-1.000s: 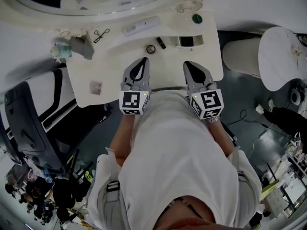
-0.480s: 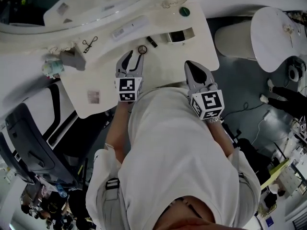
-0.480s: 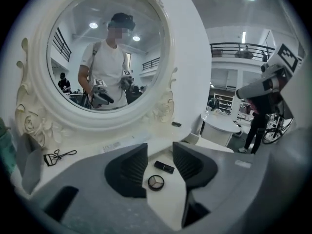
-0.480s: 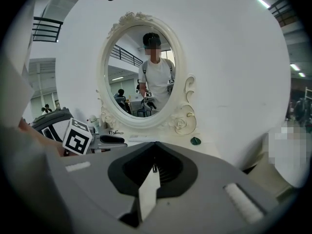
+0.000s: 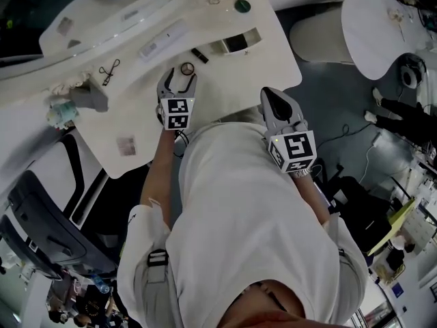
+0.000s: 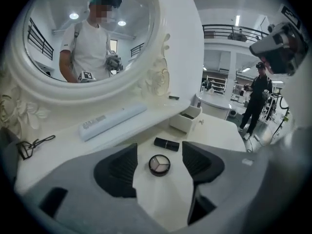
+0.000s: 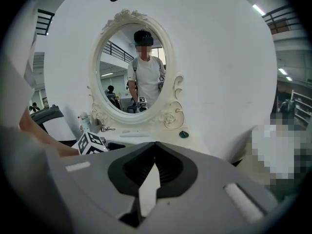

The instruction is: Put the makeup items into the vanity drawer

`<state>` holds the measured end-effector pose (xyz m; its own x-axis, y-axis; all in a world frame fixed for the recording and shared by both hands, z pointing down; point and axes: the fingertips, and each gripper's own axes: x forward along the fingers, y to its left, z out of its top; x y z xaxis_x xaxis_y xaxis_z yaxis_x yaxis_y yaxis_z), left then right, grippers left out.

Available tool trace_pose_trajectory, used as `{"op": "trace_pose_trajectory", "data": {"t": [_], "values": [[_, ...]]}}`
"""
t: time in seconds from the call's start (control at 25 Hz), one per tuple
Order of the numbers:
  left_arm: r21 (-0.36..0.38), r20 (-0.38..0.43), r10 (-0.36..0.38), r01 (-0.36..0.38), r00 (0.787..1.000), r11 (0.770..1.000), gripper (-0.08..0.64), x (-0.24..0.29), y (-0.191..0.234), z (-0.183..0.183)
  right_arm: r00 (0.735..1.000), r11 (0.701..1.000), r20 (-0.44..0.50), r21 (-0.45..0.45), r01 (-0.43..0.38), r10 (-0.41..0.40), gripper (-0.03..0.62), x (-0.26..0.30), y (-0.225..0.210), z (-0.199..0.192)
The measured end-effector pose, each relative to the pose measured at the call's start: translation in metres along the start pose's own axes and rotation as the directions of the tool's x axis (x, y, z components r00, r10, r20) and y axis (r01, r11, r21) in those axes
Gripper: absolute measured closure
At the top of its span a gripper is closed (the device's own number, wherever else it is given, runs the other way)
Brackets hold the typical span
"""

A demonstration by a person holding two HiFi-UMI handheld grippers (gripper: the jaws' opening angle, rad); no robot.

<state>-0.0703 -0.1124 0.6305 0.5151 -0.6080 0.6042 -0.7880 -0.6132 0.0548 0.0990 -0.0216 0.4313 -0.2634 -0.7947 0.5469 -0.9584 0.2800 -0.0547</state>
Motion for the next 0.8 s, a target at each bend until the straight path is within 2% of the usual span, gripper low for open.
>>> {"op": "trace_pose_trajectory", "data": {"t": [0.24, 0.44, 0.72, 0.8], "values": [[-0.003, -0.133, -0.017, 0.016, 0.991, 1.0, 0.239, 0.038, -0.001, -0.048, 1.0, 1.0, -0.007, 0.026, 0.016, -0.015, 0.584, -0.001, -0.004, -0.003], [0.008, -0.186, -0.01, 0.011, 0.982, 1.0, 0.239, 0.055, 0.0, -0.058, 1.0, 0.999, -0.014, 0.045, 0.012, -0.011, 0.584, 0.001, -0.001, -0.008], [-0.036, -0.233, -0.014, 0.006, 0.972, 0.999, 0.242, 0.065, 0.002, -0.07, 0.999, 0.997, -0.014, 0.064, 0.036, -0.035, 0.584, -0.002, -0.005, -0.012], [-0.031, -0.238, -0.016, 0.009, 0.971, 0.999, 0.268, 0.065, 0.002, -0.07, 0.999, 0.997, -0.014, 0.067, 0.044, -0.043, 0.584, -0.003, -0.007, -0.012]]}}
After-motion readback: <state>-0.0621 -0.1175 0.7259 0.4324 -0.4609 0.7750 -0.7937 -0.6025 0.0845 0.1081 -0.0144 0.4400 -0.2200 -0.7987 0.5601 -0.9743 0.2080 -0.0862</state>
